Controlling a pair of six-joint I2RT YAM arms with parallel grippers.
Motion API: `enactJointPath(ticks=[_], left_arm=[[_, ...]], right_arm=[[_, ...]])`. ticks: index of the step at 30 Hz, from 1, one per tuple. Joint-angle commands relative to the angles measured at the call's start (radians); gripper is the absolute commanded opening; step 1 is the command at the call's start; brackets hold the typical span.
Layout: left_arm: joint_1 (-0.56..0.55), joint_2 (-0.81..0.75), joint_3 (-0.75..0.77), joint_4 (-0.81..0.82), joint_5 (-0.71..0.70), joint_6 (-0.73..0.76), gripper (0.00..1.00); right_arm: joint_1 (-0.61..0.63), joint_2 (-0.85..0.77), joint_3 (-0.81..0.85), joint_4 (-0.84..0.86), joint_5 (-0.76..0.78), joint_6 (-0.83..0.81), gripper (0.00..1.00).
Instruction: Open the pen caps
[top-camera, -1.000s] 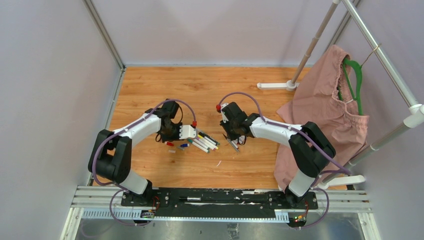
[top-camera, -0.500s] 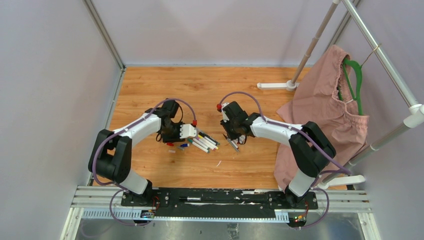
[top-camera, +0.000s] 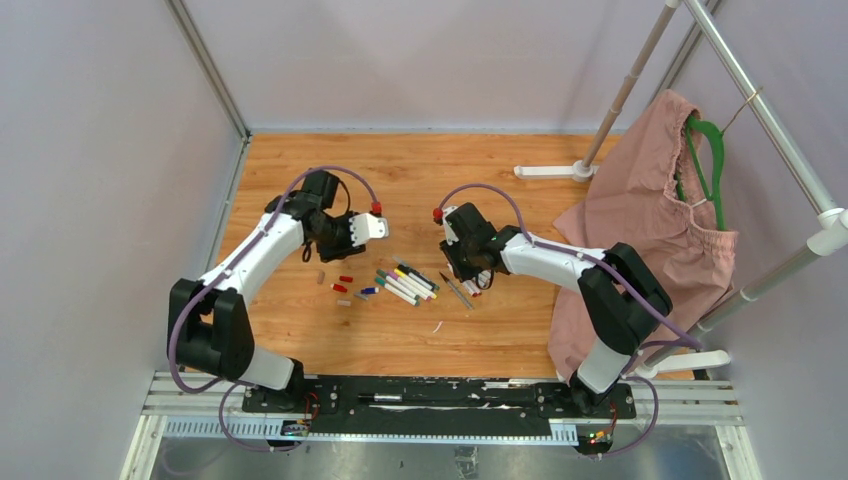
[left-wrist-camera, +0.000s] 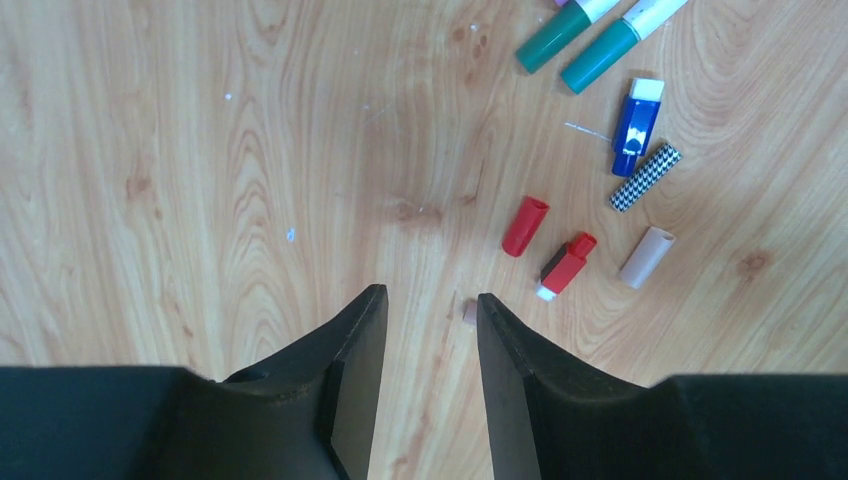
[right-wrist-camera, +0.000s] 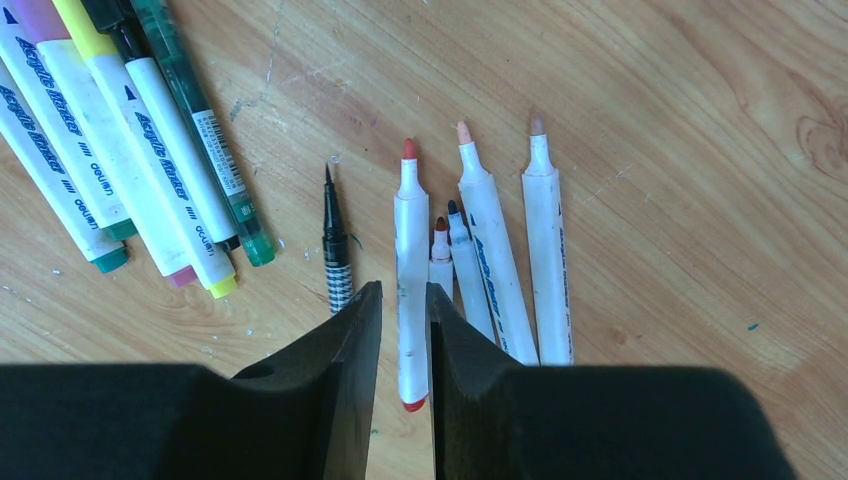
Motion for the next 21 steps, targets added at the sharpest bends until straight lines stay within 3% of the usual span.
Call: enactJointPath(ticks=[1, 5, 11, 15, 21], left_arm=[[0.034, -0.04, 0.032, -0.06, 0.044, -0.03, 0.44], [0.086, -0.043, 0.059, -0.097, 0.076, -0.031, 0.44], [0.167, -0.033, 0.11, -0.145, 0.119, -0.035, 0.45], [0.19, -0.055, 0.104, -0.15, 0.117, -0.028, 0.45], [0.201, -0.079, 0.095, -0.149, 0.109, -0.014, 0.45]], right_arm=[[-0.011, -0.04, -0.012, -0.01, 0.017, -0.009, 0.27], [0.0, -0.081, -0.015, -0.014, 0.005, 0.002, 0.28], [0.126, -0.084, 0.019, 0.0, -0.003, 0.047, 0.33], [0.177, -0.052, 0.013, 0.039, -0.054, 0.123, 0.17], [0.192, -0.059, -0.083, 0.091, -0.046, 0.161, 0.13]])
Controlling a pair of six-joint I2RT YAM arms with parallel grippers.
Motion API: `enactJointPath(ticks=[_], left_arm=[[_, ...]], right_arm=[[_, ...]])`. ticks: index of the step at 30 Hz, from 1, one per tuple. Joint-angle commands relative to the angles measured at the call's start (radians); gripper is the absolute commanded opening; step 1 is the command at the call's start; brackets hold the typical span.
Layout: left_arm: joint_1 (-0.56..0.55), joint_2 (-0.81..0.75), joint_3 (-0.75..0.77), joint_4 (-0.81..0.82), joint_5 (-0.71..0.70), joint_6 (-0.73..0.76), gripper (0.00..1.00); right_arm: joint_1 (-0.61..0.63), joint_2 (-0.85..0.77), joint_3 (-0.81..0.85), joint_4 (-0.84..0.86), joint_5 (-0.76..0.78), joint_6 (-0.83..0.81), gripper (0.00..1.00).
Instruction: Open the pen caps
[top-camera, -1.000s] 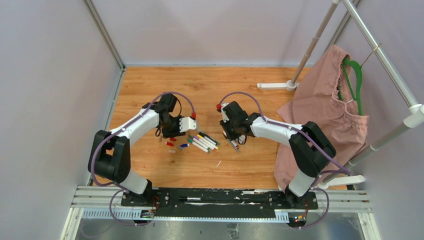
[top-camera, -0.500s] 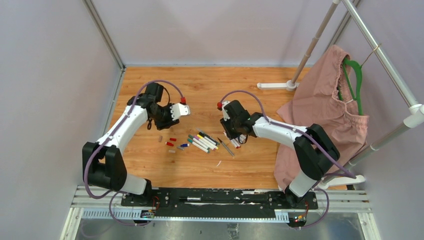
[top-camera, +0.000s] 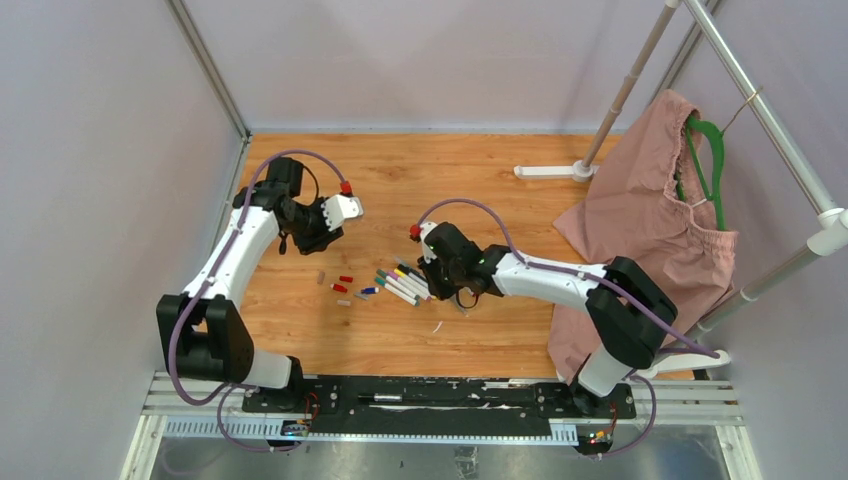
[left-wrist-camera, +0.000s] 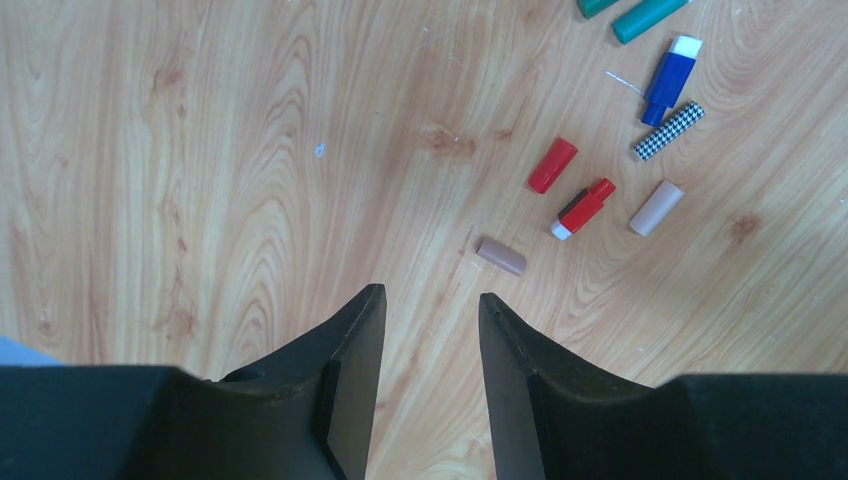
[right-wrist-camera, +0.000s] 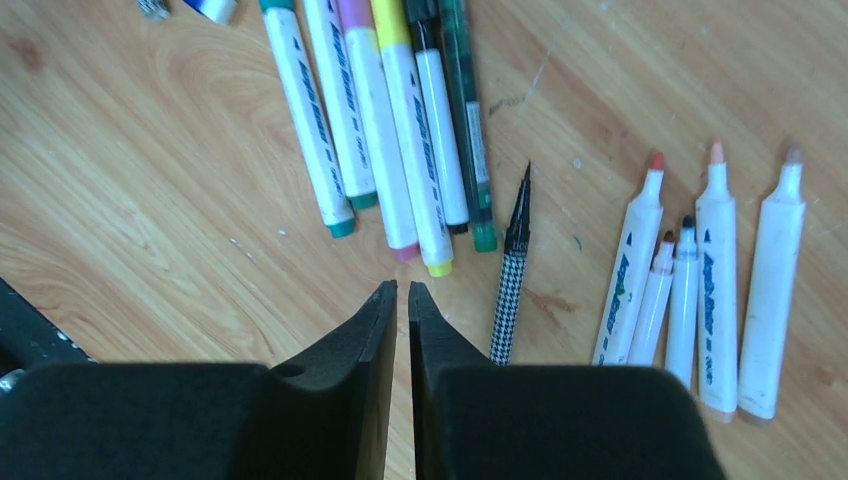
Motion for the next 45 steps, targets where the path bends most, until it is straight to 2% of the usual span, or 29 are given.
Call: enactJointPath(ticks=[1, 6, 10, 18, 25, 37, 45], left_arm=[[0.014, -0.034, 0.002, -0.021, 0.016, 0.007, 0.45], [0.016, -0.039, 0.007, -0.022, 0.017, 0.005, 0.45], [0.015, -0.046, 0.008, -0.021, 0.018, 0.007, 0.45], [0.015, -0.055, 0.017, -0.021, 0.028, 0.003, 0.45], [0.015, -0.044, 0.029, -0.022, 0.037, -0.019, 0.45], [0.015, -0.048, 0.02, -0.021, 0.06, -0.024, 0.45], [0.017, -0.047, 0.01, -0.021, 0.054, -0.032, 0.45]], right_arm=[[0.007, 0.007, -0.076, 0.029, 0.001, 0.052, 0.13], [0.0, 0.018, -0.128, 0.042, 0.01, 0.045, 0.14], [-0.02, 0.011, -0.158, 0.054, 0.02, 0.044, 0.19], [-0.09, -0.017, -0.165, 0.041, 0.043, 0.019, 0.21], [-0.09, 0.038, -0.041, 0.007, 0.03, -0.017, 0.28], [-0.09, 0.246, 0.22, -0.051, -0.006, -0.078, 0.3], [-0.09, 0.345, 0.324, -0.054, -0.038, -0.061, 0.34]])
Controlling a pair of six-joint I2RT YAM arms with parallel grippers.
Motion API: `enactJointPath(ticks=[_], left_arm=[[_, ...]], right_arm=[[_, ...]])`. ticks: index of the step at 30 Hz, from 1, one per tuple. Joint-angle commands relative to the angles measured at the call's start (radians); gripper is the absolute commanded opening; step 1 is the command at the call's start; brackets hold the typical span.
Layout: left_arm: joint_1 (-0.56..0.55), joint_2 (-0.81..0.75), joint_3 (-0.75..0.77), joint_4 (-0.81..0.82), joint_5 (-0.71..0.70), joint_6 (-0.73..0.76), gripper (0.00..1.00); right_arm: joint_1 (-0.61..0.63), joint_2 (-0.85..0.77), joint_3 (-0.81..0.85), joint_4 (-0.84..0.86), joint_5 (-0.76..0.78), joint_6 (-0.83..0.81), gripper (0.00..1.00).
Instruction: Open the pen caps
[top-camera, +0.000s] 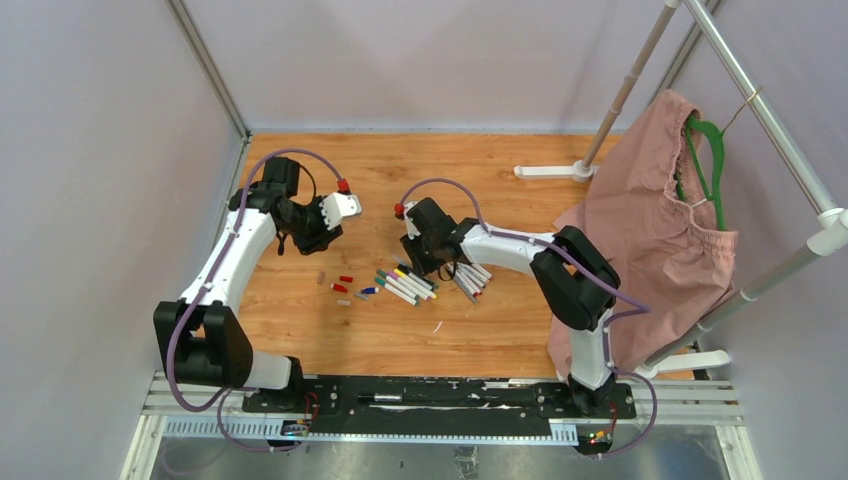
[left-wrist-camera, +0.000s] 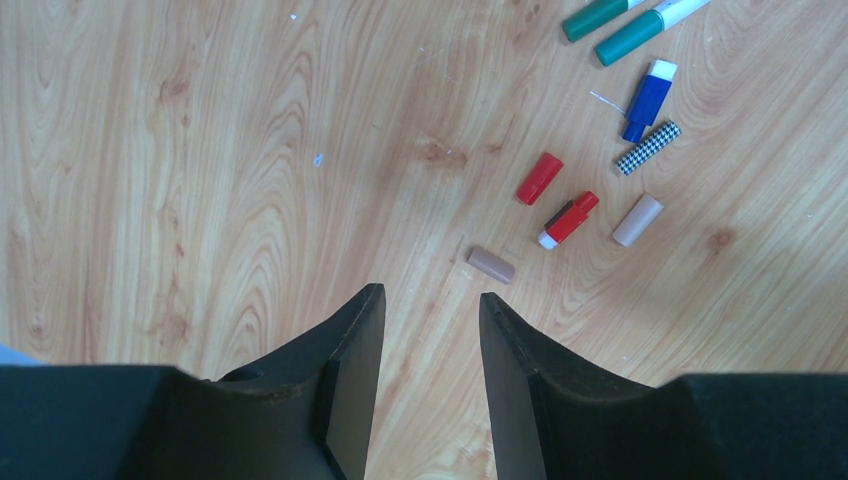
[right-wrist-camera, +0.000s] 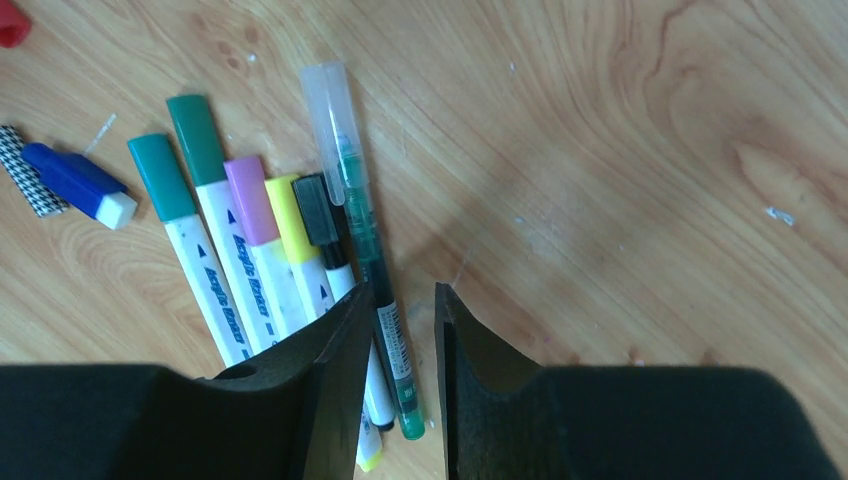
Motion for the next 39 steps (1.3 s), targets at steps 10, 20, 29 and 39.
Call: enactJointPath(ticks=[10, 20, 29, 39], left_arm=[[0.021, -0.023, 0.014, -0.015, 0.009, -0.006, 0.45], [0.059, -0.006, 0.043, -0.022, 0.03, -0.019, 0.45], [0.059, -0.003, 0.048, -0.03, 0.077, -0.024, 0.46], [0.045, -0.066, -0.029, -0.03, 0.138, 0.102, 0.48]], right_arm=[[-0.005, 0.057, 0.027, -0.036, -0.02, -0.014, 0.32], [0.008, 0.047, -0.043, -0.025, 0.029, -0.056, 0.34], [-0.024, 0.059, -0.039, -0.012, 0.02, -0.043, 0.09], [-0.065, -0.042, -0.039, 0.013, -0.158, -0.014, 0.0]])
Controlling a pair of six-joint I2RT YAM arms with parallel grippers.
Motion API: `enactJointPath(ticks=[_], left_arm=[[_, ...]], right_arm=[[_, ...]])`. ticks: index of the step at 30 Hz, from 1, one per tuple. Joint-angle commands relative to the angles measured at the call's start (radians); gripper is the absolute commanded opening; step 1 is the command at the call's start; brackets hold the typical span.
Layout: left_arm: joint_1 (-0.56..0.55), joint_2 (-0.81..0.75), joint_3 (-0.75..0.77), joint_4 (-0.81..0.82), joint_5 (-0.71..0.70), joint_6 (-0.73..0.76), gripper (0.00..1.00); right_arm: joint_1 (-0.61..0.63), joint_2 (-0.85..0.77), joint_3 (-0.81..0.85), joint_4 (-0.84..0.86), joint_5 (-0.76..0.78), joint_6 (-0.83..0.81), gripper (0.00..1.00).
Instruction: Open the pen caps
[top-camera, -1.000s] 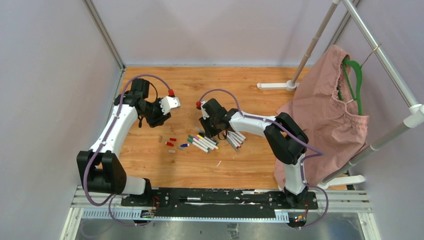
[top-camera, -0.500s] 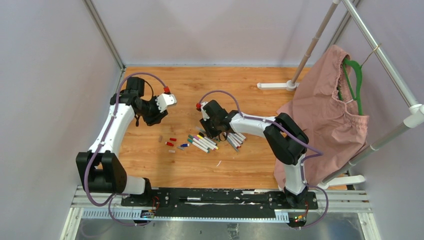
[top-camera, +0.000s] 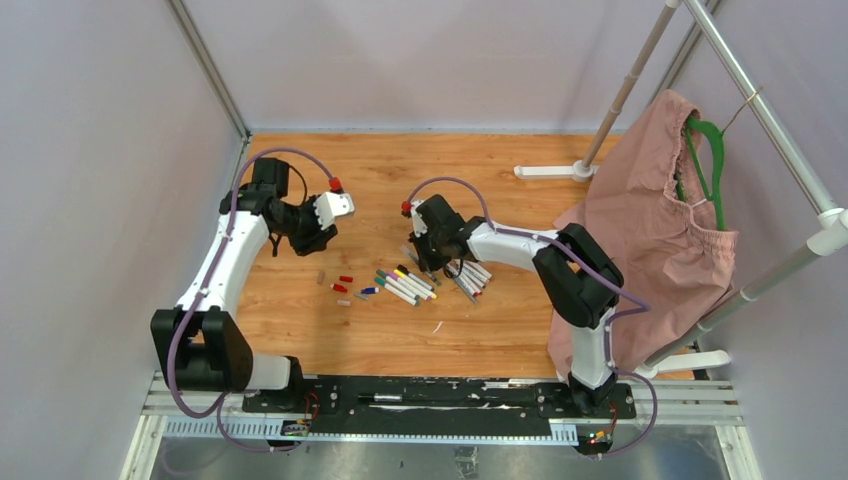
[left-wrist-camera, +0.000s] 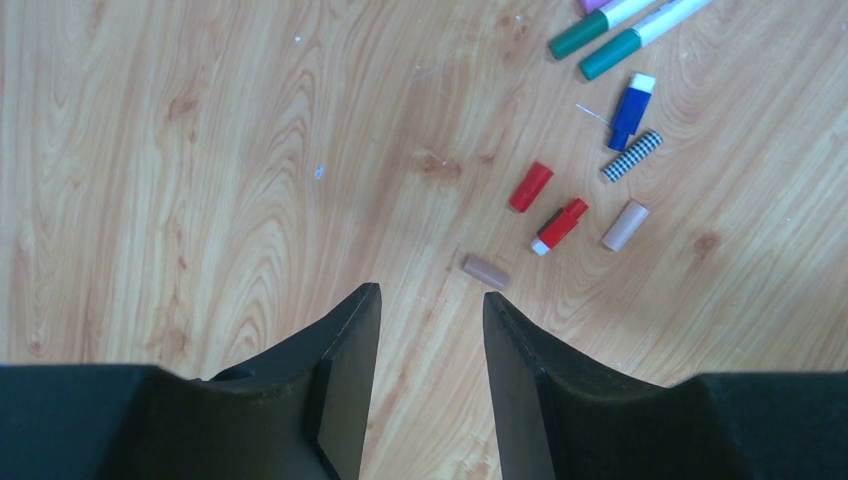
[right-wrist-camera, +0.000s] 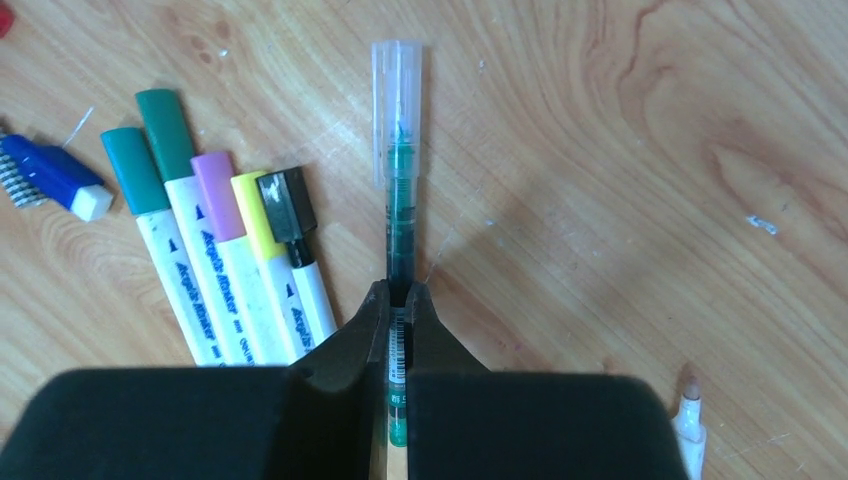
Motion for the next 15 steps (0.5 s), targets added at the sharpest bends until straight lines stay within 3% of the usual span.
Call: enactJointPath(ticks=[1, 9, 15], left_arm=[[-0.017, -0.063, -0.046, -0.015, 0.055, 0.094, 0.48], [-0.174, -0.235, -0.141, -0.012, 0.013, 0.438, 0.52], [-0.315, -0.267, -0.124, -0.012, -0.022, 0.529, 0.53]], right_arm=[[-0.027, -0.069, -0.016, -0.036, -0.124, 0.026, 0.0], [-0.056, -0.14, 0.023, -0.097, -0.433, 0.112, 0.0], [-0.057, -0.165, 0.035, -0.089, -0.578, 0.226, 0.0]])
